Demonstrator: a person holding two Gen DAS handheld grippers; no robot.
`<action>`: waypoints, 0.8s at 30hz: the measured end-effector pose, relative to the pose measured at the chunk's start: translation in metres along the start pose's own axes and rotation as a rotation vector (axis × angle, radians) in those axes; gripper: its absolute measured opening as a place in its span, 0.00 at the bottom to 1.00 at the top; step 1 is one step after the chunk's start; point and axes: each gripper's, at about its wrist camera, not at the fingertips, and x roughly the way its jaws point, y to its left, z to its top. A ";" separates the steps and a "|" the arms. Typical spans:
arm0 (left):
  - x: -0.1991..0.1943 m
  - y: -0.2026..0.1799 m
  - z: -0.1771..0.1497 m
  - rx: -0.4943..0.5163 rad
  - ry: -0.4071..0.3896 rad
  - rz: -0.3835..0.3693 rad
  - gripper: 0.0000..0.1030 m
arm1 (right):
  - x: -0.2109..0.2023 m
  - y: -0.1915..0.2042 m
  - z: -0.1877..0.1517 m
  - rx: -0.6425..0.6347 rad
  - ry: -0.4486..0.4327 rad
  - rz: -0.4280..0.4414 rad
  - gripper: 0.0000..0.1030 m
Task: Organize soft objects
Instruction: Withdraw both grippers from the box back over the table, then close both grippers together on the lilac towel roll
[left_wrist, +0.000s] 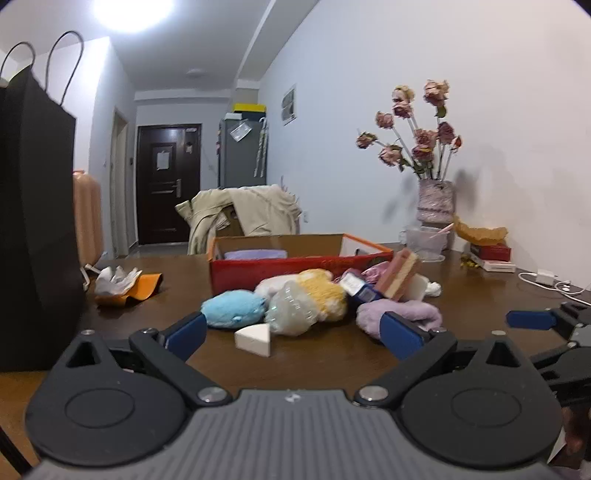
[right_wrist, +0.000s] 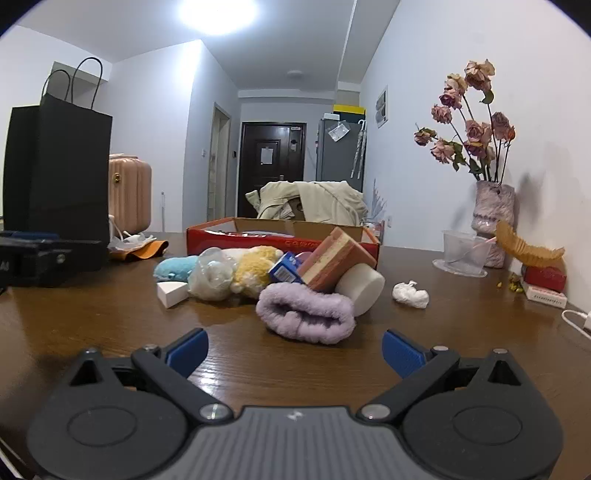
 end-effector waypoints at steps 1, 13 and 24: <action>0.000 -0.002 0.000 0.000 -0.001 -0.008 1.00 | 0.000 0.000 0.001 0.005 -0.002 0.001 0.98; 0.053 -0.027 0.007 -0.001 0.090 -0.118 1.00 | 0.020 -0.034 0.012 0.110 0.028 0.016 0.94; 0.156 -0.045 0.031 -0.135 0.250 -0.229 0.78 | 0.104 -0.110 0.064 0.284 0.077 0.086 0.73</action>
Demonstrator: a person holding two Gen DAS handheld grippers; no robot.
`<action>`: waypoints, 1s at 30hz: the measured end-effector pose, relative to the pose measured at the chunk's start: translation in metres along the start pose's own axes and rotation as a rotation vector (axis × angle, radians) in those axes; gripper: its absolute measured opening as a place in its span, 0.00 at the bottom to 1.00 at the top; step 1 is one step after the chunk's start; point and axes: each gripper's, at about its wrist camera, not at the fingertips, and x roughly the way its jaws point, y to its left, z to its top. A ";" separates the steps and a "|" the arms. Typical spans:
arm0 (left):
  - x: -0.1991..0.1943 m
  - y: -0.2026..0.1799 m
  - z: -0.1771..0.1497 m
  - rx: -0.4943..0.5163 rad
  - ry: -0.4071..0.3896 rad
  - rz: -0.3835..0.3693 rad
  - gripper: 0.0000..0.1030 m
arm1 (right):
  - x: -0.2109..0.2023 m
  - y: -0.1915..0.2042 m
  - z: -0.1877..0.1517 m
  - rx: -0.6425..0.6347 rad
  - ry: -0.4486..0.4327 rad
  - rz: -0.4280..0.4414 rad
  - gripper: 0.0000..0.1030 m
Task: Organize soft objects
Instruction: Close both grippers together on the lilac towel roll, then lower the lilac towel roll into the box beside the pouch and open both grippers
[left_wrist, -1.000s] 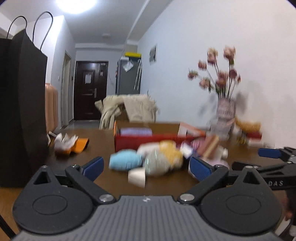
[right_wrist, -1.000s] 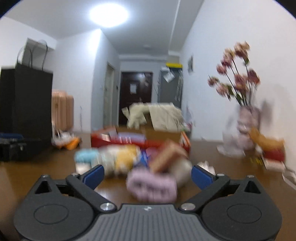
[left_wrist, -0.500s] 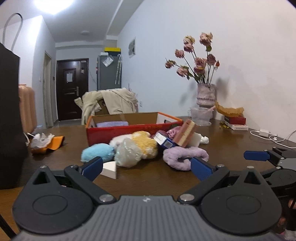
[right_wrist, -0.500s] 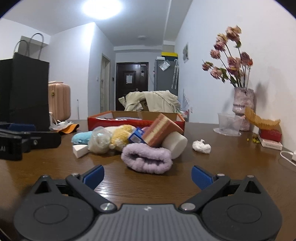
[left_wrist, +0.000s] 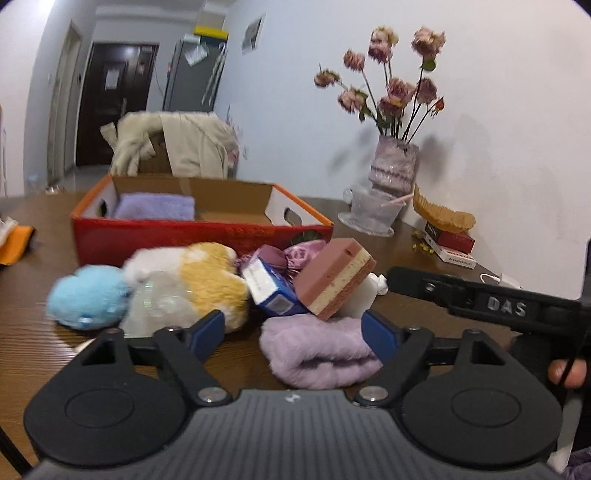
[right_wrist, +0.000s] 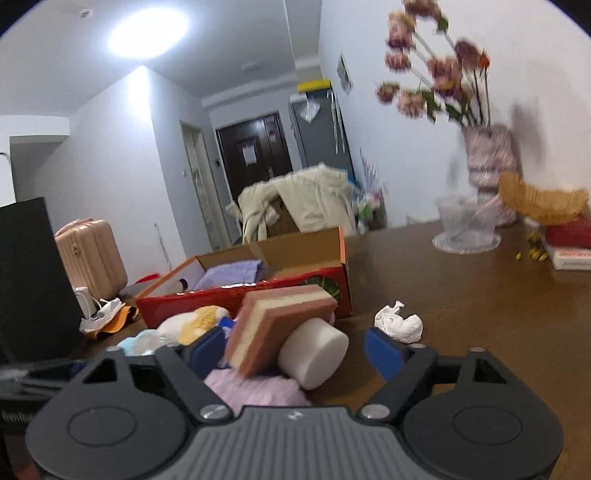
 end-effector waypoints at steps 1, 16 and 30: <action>0.009 0.002 0.001 -0.012 0.016 -0.002 0.72 | 0.007 -0.005 0.001 0.021 0.022 0.012 0.69; 0.022 0.019 -0.013 -0.143 0.192 -0.089 0.27 | 0.033 0.003 -0.033 0.104 0.236 0.147 0.21; -0.068 0.050 0.037 -0.140 -0.052 -0.078 0.25 | -0.007 0.075 0.019 -0.027 0.090 0.294 0.18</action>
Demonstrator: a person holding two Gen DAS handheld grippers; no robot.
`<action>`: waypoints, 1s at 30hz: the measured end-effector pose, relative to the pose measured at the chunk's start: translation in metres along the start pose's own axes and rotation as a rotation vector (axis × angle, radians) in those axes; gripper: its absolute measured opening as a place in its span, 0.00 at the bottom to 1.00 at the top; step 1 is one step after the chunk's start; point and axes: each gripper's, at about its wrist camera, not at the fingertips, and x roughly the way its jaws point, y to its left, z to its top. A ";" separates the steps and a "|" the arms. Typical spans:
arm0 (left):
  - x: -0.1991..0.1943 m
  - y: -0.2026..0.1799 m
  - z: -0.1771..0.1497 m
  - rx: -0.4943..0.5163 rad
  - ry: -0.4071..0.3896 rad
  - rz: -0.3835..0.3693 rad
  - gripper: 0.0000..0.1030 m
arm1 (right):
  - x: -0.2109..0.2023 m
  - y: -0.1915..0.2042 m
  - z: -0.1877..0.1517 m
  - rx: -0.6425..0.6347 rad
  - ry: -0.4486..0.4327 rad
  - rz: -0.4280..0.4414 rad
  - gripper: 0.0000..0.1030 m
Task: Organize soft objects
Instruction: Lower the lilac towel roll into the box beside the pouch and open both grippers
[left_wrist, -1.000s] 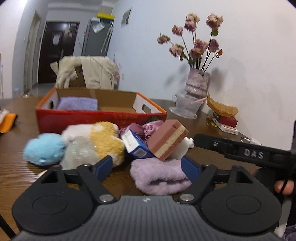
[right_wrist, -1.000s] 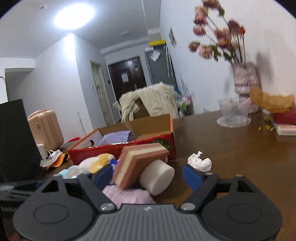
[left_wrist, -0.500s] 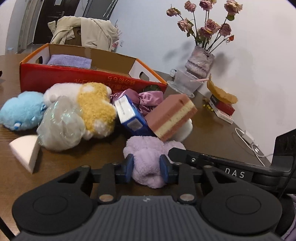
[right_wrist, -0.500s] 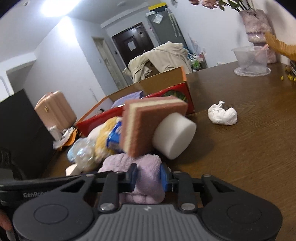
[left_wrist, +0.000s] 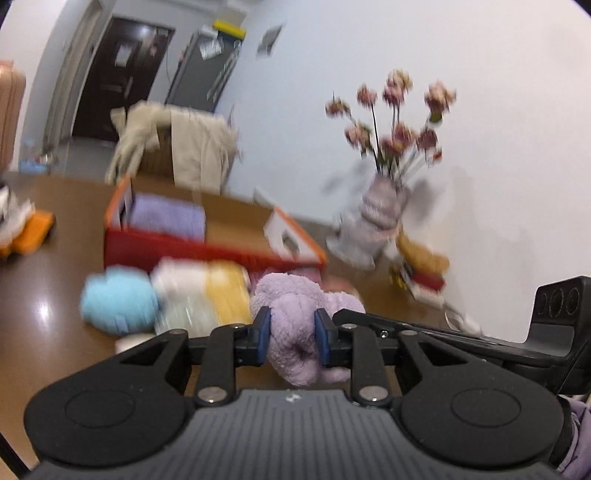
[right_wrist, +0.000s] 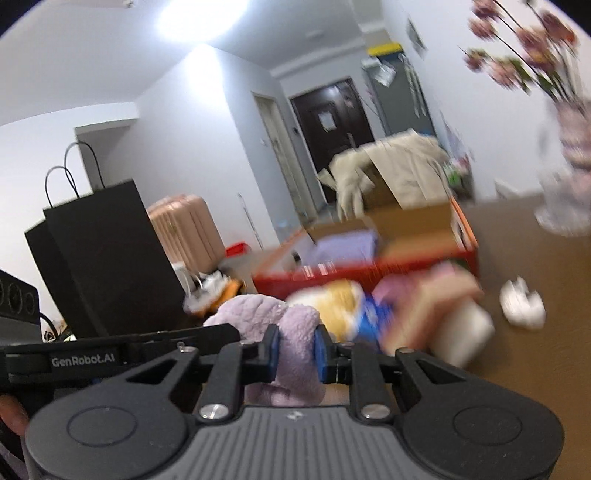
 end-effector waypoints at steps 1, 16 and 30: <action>0.004 0.005 0.014 0.004 -0.017 0.007 0.25 | 0.009 0.004 0.013 -0.024 -0.007 -0.001 0.18; 0.174 0.136 0.142 -0.103 0.084 0.183 0.25 | 0.263 -0.046 0.143 0.061 0.260 -0.066 0.19; 0.180 0.153 0.129 -0.071 0.089 0.276 0.39 | 0.325 -0.069 0.123 0.158 0.386 -0.161 0.50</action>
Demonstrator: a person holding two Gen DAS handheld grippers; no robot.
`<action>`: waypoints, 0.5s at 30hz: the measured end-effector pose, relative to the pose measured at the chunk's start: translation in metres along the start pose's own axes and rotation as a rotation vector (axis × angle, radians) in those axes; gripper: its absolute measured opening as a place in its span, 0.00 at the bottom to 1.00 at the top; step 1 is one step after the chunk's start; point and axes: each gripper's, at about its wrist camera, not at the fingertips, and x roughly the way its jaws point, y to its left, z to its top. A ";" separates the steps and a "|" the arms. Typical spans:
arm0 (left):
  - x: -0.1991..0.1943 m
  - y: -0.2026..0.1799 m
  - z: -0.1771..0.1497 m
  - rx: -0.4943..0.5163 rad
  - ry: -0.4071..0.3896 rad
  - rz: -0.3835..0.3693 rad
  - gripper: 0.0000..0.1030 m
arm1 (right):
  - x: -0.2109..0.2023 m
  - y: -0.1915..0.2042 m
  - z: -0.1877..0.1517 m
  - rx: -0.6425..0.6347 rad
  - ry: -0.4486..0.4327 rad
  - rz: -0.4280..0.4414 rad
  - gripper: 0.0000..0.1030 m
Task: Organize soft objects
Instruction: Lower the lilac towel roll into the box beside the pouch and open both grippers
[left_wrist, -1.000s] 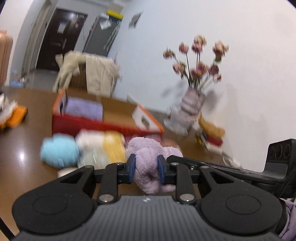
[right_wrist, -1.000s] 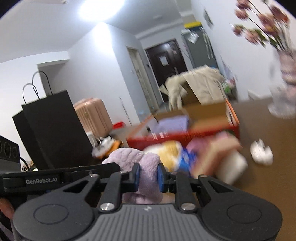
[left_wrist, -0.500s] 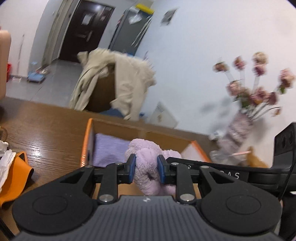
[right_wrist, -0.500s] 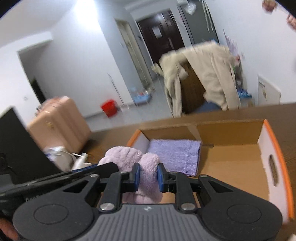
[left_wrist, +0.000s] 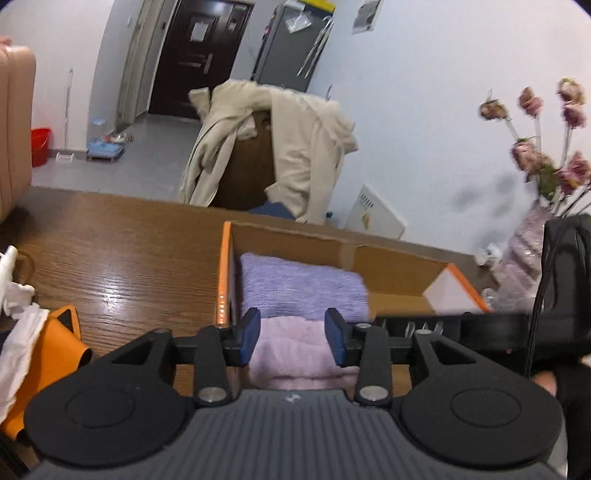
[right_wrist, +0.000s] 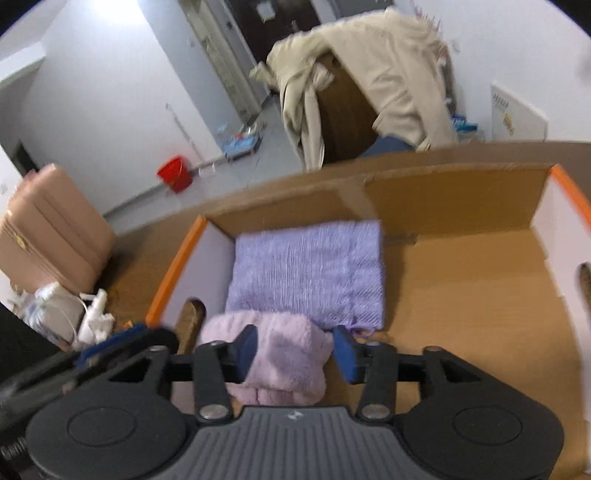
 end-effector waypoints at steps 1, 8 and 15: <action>-0.010 -0.005 -0.001 0.013 -0.014 -0.001 0.40 | -0.013 0.001 0.001 -0.002 -0.027 0.005 0.53; -0.100 -0.050 -0.015 0.122 -0.159 -0.064 0.61 | -0.133 -0.002 0.003 -0.094 -0.209 0.002 0.68; -0.181 -0.089 -0.056 0.168 -0.241 -0.108 0.74 | -0.244 -0.016 -0.055 -0.213 -0.333 -0.020 0.80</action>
